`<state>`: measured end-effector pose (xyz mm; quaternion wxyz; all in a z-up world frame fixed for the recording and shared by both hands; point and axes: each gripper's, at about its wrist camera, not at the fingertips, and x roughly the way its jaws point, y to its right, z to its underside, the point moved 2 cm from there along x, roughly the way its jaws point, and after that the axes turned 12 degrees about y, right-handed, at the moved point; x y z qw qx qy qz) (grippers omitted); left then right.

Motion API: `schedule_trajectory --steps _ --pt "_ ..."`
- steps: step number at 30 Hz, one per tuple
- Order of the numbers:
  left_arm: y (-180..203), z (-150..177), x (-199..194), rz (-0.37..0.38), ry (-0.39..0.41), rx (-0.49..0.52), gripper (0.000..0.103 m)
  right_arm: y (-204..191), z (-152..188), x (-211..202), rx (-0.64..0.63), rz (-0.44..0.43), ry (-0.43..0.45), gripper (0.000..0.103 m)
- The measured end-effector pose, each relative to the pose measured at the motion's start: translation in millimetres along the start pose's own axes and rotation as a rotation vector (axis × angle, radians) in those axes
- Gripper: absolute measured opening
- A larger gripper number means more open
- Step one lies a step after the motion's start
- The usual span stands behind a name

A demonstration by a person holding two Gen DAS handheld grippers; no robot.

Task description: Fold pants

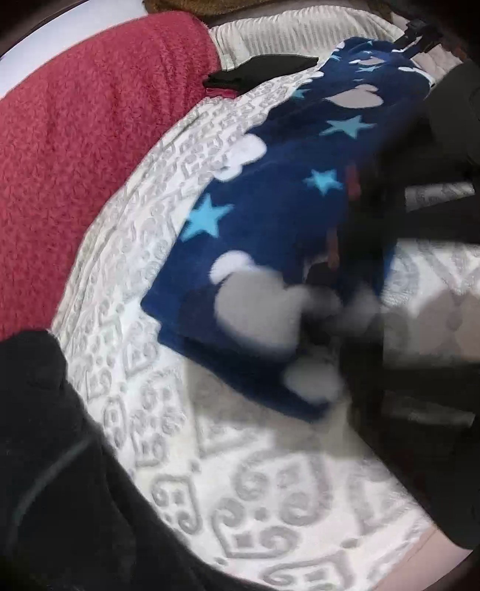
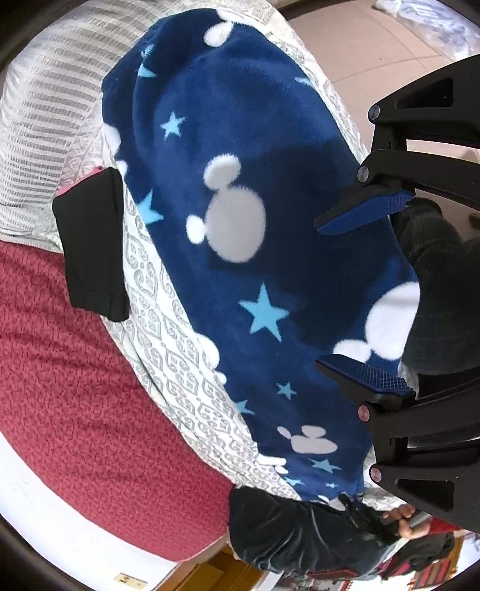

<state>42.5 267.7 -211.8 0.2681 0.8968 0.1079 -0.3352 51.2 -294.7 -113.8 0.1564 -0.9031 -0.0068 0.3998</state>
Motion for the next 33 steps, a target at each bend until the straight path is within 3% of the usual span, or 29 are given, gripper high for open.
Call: schedule_trajectory --steps 2,5,8,11,13,15,17,20,23,25,29,33 --pt "5.8 -10.1 -15.8 0.019 0.072 -0.005 0.008 -5.3 -0.5 -1.6 -0.010 -0.011 0.007 0.069" --pt "21.0 -26.2 -51.0 0.018 0.187 0.067 0.008 -15.1 -2.0 -3.3 -0.041 -0.028 0.015 0.069" --pt "24.2 -29.7 -63.5 0.011 0.219 0.128 0.011 -24.5 -2.5 0.2 -0.075 -0.040 0.012 0.069" --pt "8.5 -10.3 -34.4 -0.103 0.139 0.196 0.016 -31.7 1.3 9.8 -0.079 -0.074 -0.008 0.069" --pt "-8.1 5.2 -14.6 -0.146 0.052 0.171 0.016 -36.0 5.9 17.8 -0.082 -0.086 -0.036 0.069" --pt "-17.6 14.6 -19.3 -0.109 0.096 0.111 0.018 -39.8 8.9 21.8 -0.094 -0.088 -0.055 0.069" --pt "-16.8 14.2 -24.8 -0.086 0.091 0.103 0.018 -44.0 7.5 23.4 -0.119 -0.087 -0.060 0.069" --pt "-17.1 8.6 -23.5 -0.059 0.067 0.096 0.025 -62.8 -5.8 32.0 -0.174 -0.116 -0.072 0.069" --pt "-21.0 3.7 -24.1 -0.036 0.071 0.048 0.033 -115.2 -19.9 52.4 -0.335 -0.185 -0.093 0.069" --pt "-22.7 3.9 -21.9 -0.025 0.076 0.011 0.036 -172.6 -20.3 76.1 -0.485 -0.267 -0.138 0.069" --pt "-21.8 7.8 -19.1 -0.026 0.085 -0.002 0.036 -284.7 4.4 121.0 -0.702 -0.508 -0.271 0.069" --pt "-18.3 9.2 -20.6 -0.029 0.096 0.024 0.036 -389.9 33.8 164.2 -0.838 -0.738 -0.347 0.069"
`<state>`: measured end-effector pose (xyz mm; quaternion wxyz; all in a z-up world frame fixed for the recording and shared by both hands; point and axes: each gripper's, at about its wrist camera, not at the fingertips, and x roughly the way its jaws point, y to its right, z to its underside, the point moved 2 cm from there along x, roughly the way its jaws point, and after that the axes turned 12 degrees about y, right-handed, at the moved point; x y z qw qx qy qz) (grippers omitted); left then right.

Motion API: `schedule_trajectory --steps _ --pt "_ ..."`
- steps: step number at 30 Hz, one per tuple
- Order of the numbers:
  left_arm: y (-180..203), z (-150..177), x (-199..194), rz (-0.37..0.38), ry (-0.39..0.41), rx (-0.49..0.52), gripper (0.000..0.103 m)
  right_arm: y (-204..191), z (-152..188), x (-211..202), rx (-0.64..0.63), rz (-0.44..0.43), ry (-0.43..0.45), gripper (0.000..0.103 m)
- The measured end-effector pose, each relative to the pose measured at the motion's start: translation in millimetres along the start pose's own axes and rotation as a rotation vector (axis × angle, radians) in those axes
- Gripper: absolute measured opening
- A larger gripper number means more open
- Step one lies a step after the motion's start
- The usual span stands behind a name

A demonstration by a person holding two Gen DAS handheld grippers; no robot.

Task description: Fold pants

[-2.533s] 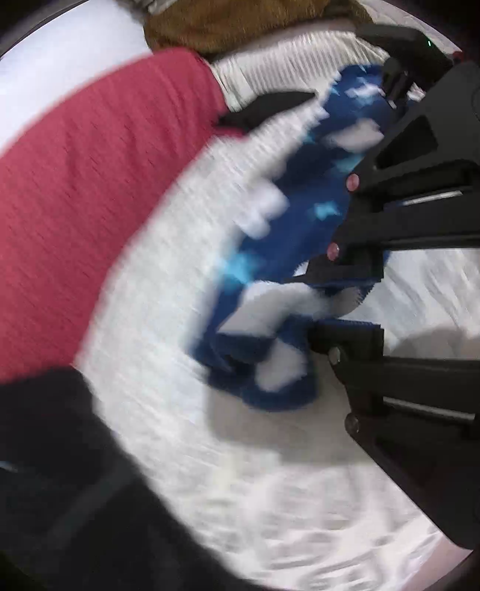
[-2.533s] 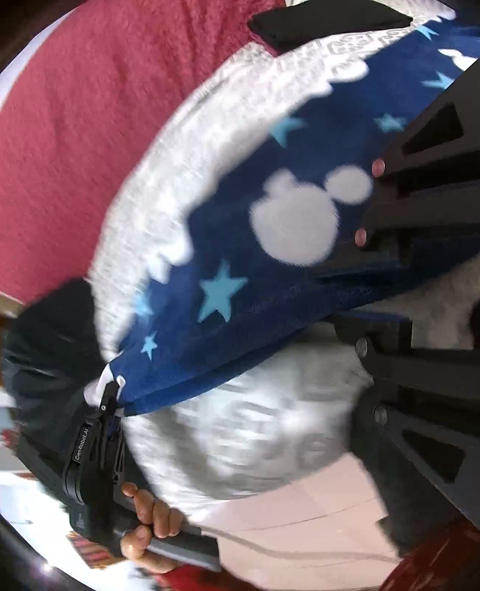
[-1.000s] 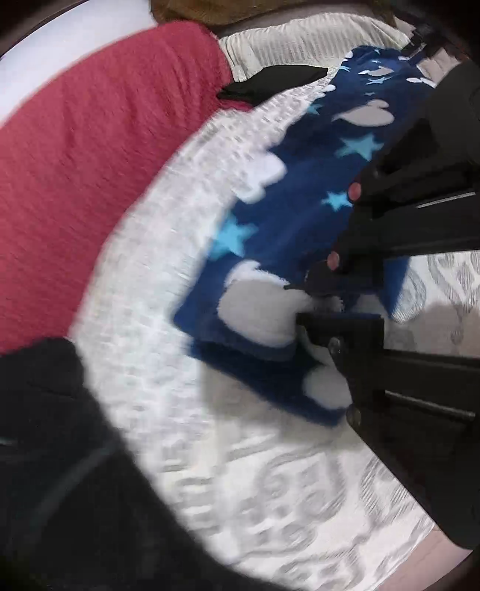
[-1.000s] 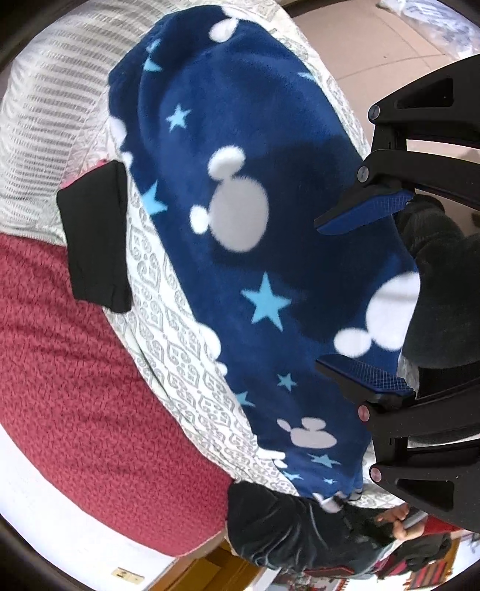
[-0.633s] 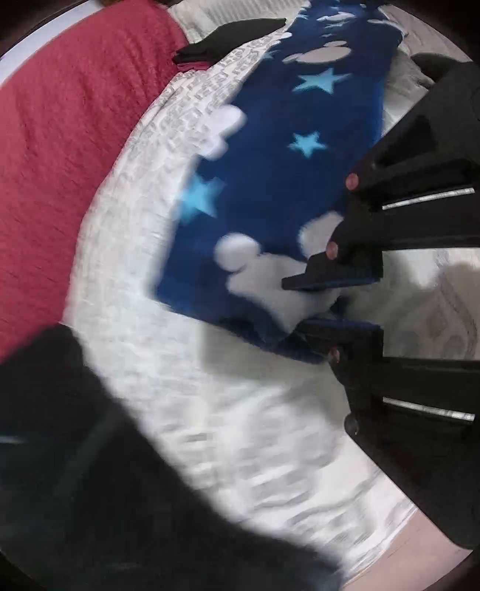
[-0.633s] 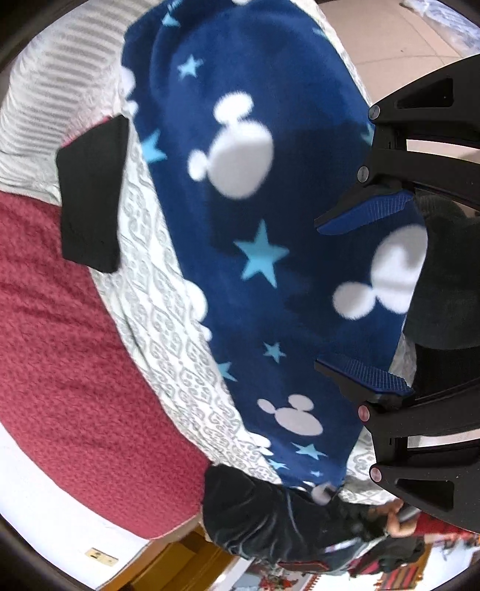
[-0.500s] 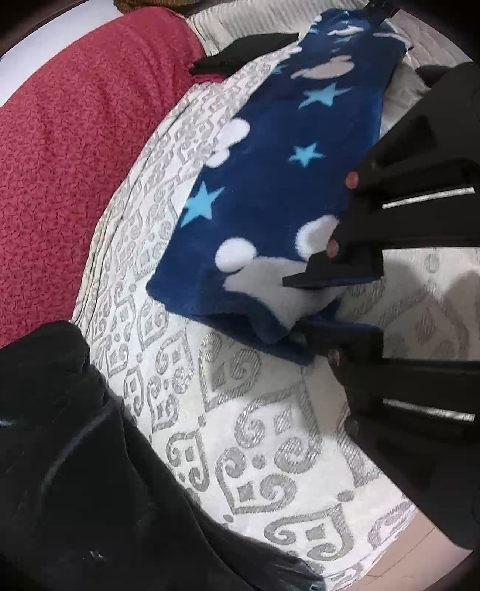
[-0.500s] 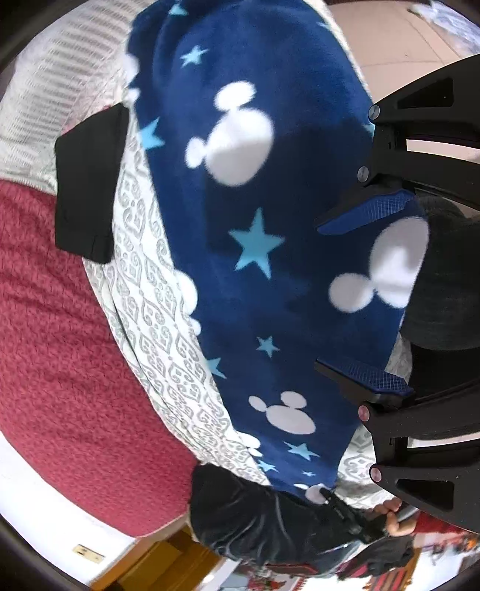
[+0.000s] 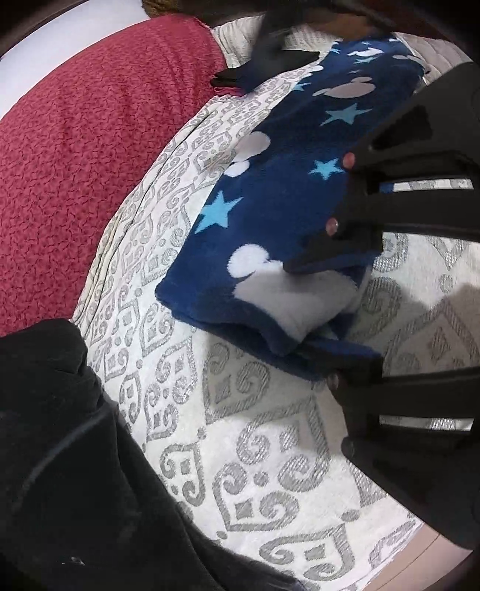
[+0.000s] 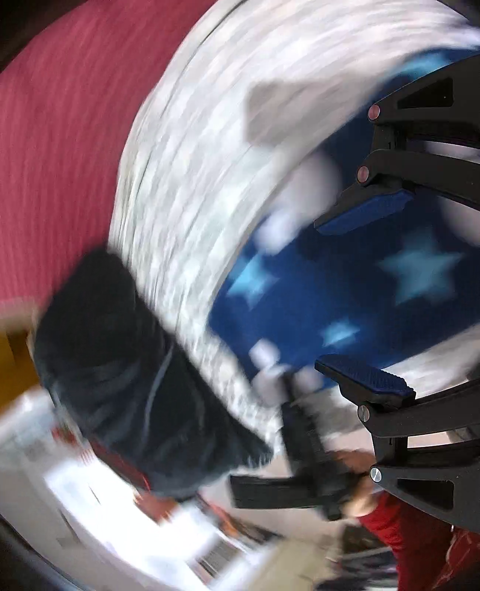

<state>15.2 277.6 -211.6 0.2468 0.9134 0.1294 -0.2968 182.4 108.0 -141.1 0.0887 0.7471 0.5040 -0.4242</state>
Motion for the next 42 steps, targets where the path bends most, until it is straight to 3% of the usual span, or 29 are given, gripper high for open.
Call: schedule_trajectory --steps 2,6,10,12,14,15,16,17,21,24,27,28,31,32,34,35,36,37,39,42 --pt "-1.6 0.7 -1.9 0.008 0.005 -0.002 0.036 -14.3 -25.5 43.7 -0.075 -0.083 -0.020 0.069" --pt "-6.8 0.0 -1.2 0.026 0.016 -0.026 0.036 -26.6 -58.4 119.9 -0.166 -0.148 -0.108 0.069" --pt "-8.5 -1.1 -0.1 0.025 0.025 -0.029 0.035 -23.0 -61.1 164.6 -0.171 -0.227 -0.226 0.071" --pt "-6.4 -0.4 -1.4 0.016 0.034 -0.014 0.035 -19.2 -56.5 178.1 -0.177 -0.223 -0.275 0.078" --pt "-4.7 0.5 -1.7 -0.001 0.045 0.000 0.028 -13.5 -52.7 187.5 -0.167 -0.188 -0.296 0.078" --pt "-4.6 0.4 -1.8 -0.006 0.049 0.001 0.020 -11.3 -51.6 189.5 -0.153 -0.182 -0.287 0.068" --pt "-4.5 0.3 -2.6 -0.001 0.054 -0.002 0.015 -10.9 -50.2 189.7 -0.133 -0.203 -0.280 0.025" --pt "-3.7 -0.7 -5.2 0.019 0.064 -0.012 0.010 -10.0 -50.2 188.4 -0.114 -0.208 -0.282 0.010" --pt "6.0 -9.5 -28.0 0.037 0.140 0.011 0.008 -6.9 -61.8 159.3 -0.065 -0.250 -0.177 0.010" --pt "14.5 -16.1 -52.1 0.062 0.193 0.030 0.008 -21.2 -77.0 142.8 -0.109 -0.305 -0.140 0.010" --pt "17.5 -16.5 -60.9 0.048 0.206 0.081 0.014 -38.5 -79.8 155.4 -0.202 -0.281 -0.180 0.015" --pt "14.0 -12.0 -51.6 -0.014 0.188 0.109 0.018 -37.2 -79.8 161.5 -0.206 -0.250 -0.187 0.018" --pt "-0.8 3.8 -20.7 -0.117 0.048 0.103 0.022 -23.5 -70.1 197.2 -0.188 -0.085 -0.258 0.029" --pt "-10.4 10.6 -13.8 -0.089 -0.010 0.041 0.024 -19.5 -66.7 201.5 -0.160 -0.093 -0.284 0.029" --pt "-18.8 11.7 -17.4 -0.052 -0.012 -0.025 0.034 -12.5 -62.8 195.9 -0.101 -0.149 -0.282 0.036" --pt "-22.6 9.3 -20.5 -0.038 -0.007 -0.040 0.048 -10.6 -62.7 192.2 -0.101 -0.159 -0.276 0.043" --pt "-24.2 7.8 -21.9 -0.027 -0.003 -0.047 0.059 -6.9 -63.0 185.5 -0.104 -0.164 -0.265 0.062" --pt "-26.2 5.4 -22.7 -0.003 0.004 -0.063 0.061 -2.4 -63.6 180.9 -0.100 -0.162 -0.256 0.076" --pt "-27.0 4.0 -19.4 0.036 -0.010 -0.090 0.062 6.2 -64.0 174.9 -0.075 -0.179 -0.256 0.080" --pt "-23.9 5.3 -10.2 0.040 -0.006 -0.084 0.062 12.6 -56.8 176.3 -0.026 -0.242 -0.324 0.082"
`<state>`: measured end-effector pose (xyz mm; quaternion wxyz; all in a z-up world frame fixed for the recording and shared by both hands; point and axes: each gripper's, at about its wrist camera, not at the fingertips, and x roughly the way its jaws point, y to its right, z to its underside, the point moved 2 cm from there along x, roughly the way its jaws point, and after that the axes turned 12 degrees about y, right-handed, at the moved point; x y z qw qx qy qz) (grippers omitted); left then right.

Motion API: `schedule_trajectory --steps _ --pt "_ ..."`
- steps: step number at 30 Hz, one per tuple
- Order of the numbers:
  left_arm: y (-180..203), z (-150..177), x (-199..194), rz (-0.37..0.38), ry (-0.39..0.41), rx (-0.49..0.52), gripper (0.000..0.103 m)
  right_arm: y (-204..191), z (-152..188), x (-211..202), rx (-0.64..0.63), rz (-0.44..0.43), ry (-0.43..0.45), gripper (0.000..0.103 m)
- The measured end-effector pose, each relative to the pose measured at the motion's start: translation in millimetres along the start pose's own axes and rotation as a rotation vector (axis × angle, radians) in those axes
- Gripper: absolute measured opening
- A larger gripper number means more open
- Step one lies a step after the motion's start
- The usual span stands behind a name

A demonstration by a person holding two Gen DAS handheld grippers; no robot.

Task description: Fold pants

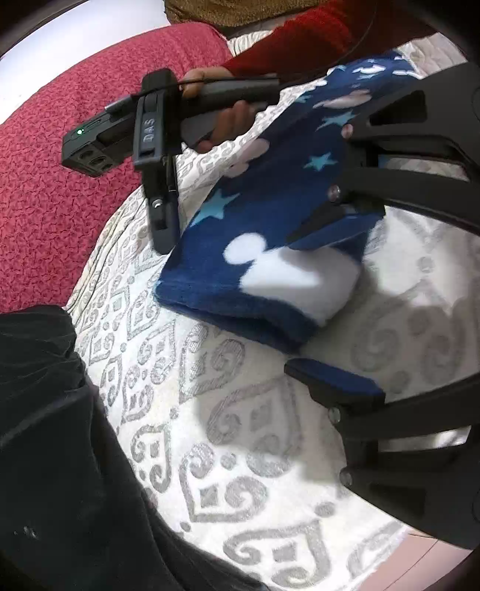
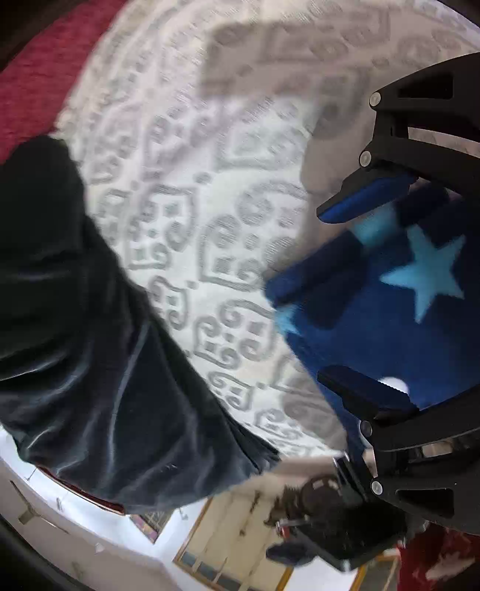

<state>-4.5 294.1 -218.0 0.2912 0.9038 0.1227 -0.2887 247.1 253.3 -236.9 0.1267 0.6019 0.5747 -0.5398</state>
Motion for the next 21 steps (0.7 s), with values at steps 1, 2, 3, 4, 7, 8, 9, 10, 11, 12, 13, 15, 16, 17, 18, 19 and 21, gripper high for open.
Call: schedule_trajectory --steps 1,2,3,4,7,8,9,10,11,12,13,15,16,17,18,19,21 --pt "3.4 -1.1 2.4 -0.007 0.015 0.023 0.062 -0.6 2.6 3.9 0.004 -0.007 -0.025 0.082" --pt "7.4 -2.8 5.9 -0.015 0.018 0.042 0.060 -0.7 5.6 11.0 -0.002 0.002 -0.046 0.082" --pt "10.5 -4.9 8.5 -0.010 0.028 0.046 0.040 -2.0 7.9 17.3 -0.015 0.018 -0.055 0.082" --pt "10.9 -5.0 10.5 -0.008 0.028 0.045 0.031 -5.2 9.2 20.3 -0.045 0.031 -0.044 0.083" --pt "12.6 -12.1 12.7 -0.009 0.043 0.031 0.017 -18.1 8.1 18.1 -0.080 0.024 -0.022 0.015" --pt "15.0 -17.3 6.3 -0.004 0.062 0.038 0.016 -20.7 5.8 12.4 -0.064 0.014 0.001 0.015" --pt "17.7 -23.6 -2.3 -0.001 0.081 0.044 0.016 -24.6 4.3 4.9 -0.081 0.008 0.031 0.015" --pt "21.9 -28.8 -9.4 0.000 0.094 0.054 0.016 -28.9 1.0 -4.6 -0.083 -0.012 0.060 0.015" --pt "24.6 -33.2 -17.2 -0.006 0.105 0.073 0.016 -31.6 -2.0 -10.1 -0.079 -0.028 0.074 0.015" --pt "28.4 -36.7 -25.2 -0.017 0.118 0.101 0.016 -36.5 -6.1 -16.6 -0.085 -0.046 0.087 0.015" --pt "36.1 -42.0 -34.4 -0.048 0.140 0.157 0.016 -43.0 -11.3 -21.9 -0.101 -0.062 0.103 0.015" --pt "41.8 -43.5 -41.9 -0.119 0.161 0.241 0.017 -51.5 -22.0 -16.6 -0.126 -0.066 0.112 0.015" --pt "40.6 -45.1 -38.3 -0.146 0.160 0.259 0.018 -54.2 -25.2 -10.4 -0.138 -0.057 0.106 0.015" --pt "36.4 -43.4 -30.2 -0.194 0.141 0.275 0.020 -56.8 -25.7 0.6 -0.151 -0.036 0.092 0.017" --pt "29.2 -39.5 -18.1 -0.244 0.106 0.274 0.022 -54.4 -25.1 16.5 -0.168 0.012 0.059 0.022" --pt "26.1 -37.3 -8.3 -0.277 0.078 0.279 0.022 -50.8 -22.9 33.9 -0.170 0.067 0.024 0.027" --pt "14.6 -25.4 12.3 -0.366 0.022 0.302 0.026 -42.9 -13.6 58.6 -0.152 0.159 -0.031 0.034"
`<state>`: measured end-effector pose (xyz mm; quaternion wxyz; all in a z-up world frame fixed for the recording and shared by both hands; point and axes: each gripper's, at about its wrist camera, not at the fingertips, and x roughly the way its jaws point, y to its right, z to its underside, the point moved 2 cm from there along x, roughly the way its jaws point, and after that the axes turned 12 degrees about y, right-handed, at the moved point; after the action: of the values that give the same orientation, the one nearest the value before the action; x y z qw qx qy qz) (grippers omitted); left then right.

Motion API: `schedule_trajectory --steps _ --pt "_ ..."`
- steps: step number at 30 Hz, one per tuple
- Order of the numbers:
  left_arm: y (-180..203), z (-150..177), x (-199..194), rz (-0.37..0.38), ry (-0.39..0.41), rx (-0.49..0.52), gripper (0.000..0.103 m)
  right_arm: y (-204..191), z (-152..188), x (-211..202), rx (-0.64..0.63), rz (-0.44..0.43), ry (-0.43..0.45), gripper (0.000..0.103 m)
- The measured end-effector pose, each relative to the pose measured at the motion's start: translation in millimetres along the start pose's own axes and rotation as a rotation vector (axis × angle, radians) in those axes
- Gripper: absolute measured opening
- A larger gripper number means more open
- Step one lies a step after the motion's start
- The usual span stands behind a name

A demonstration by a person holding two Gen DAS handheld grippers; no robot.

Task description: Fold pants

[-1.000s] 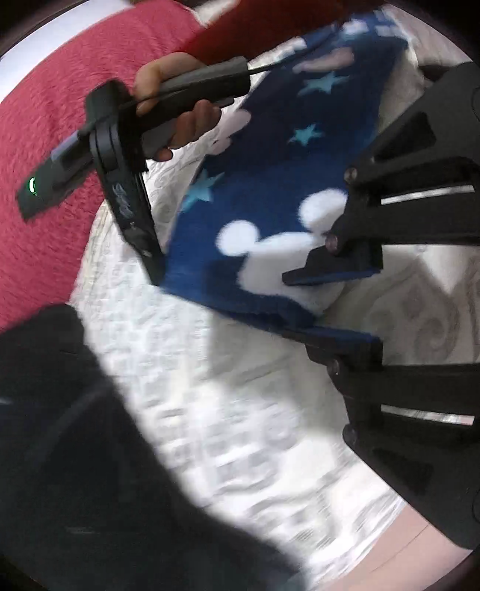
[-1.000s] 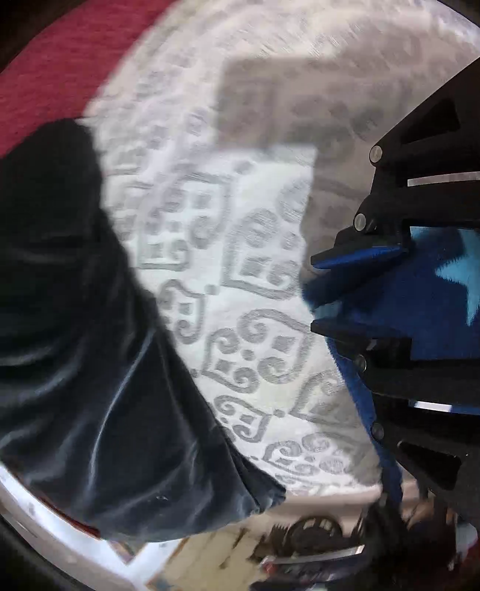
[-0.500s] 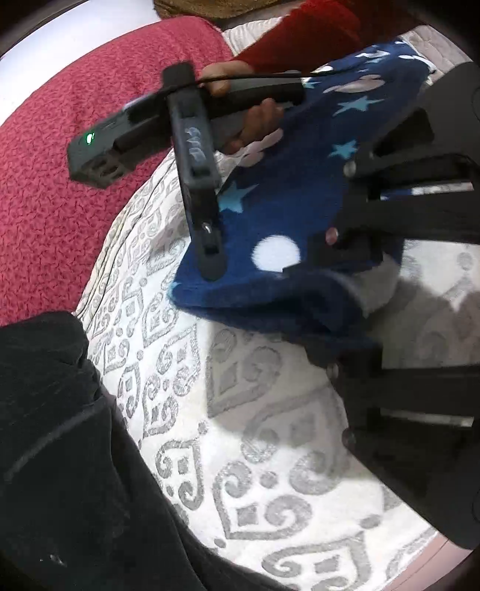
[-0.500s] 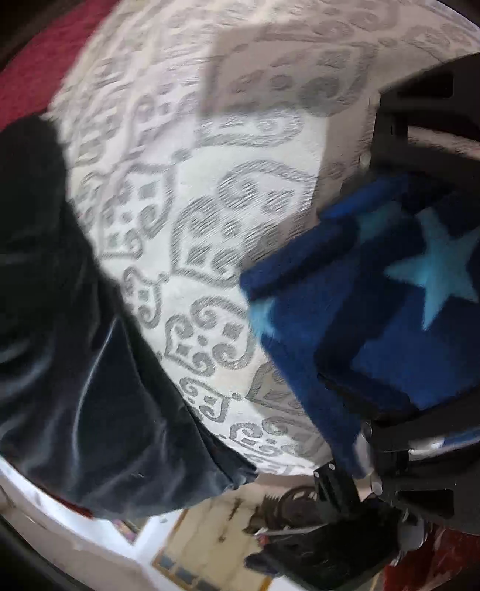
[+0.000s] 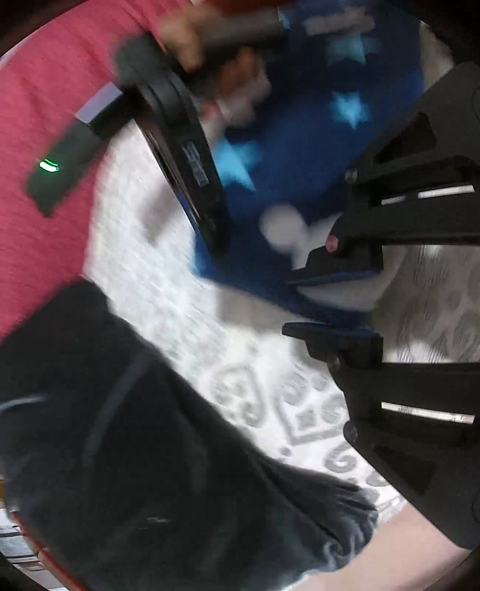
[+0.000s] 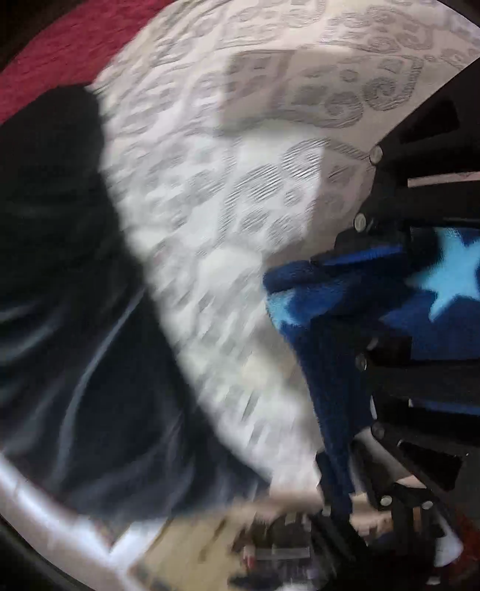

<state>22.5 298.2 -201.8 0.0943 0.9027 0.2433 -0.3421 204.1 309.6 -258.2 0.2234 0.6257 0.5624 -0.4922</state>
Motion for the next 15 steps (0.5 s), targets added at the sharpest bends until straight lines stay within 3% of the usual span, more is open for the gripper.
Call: schedule_trajectory --steps 2,5,8,12,15 --pt "-4.1 4.3 0.3 0.005 0.033 -0.020 0.032 9.1 2.7 -12.8 0.068 -0.006 0.059 0.039" --pt "-9.2 2.6 -2.6 -0.021 0.033 -0.004 0.045 29.1 8.8 -56.3 0.115 0.090 0.160 0.054" --pt "-8.5 0.4 -4.7 -0.014 0.036 -0.008 0.045 45.1 27.1 -101.1 0.121 0.141 0.188 0.057" --pt "-1.0 -2.0 -12.9 -0.006 0.036 0.004 0.045 62.9 82.1 -150.8 0.145 0.264 0.162 0.057" --pt "3.9 -5.2 -19.1 -0.001 0.056 0.026 0.045 73.7 141.8 -192.1 0.208 0.384 0.149 0.057"
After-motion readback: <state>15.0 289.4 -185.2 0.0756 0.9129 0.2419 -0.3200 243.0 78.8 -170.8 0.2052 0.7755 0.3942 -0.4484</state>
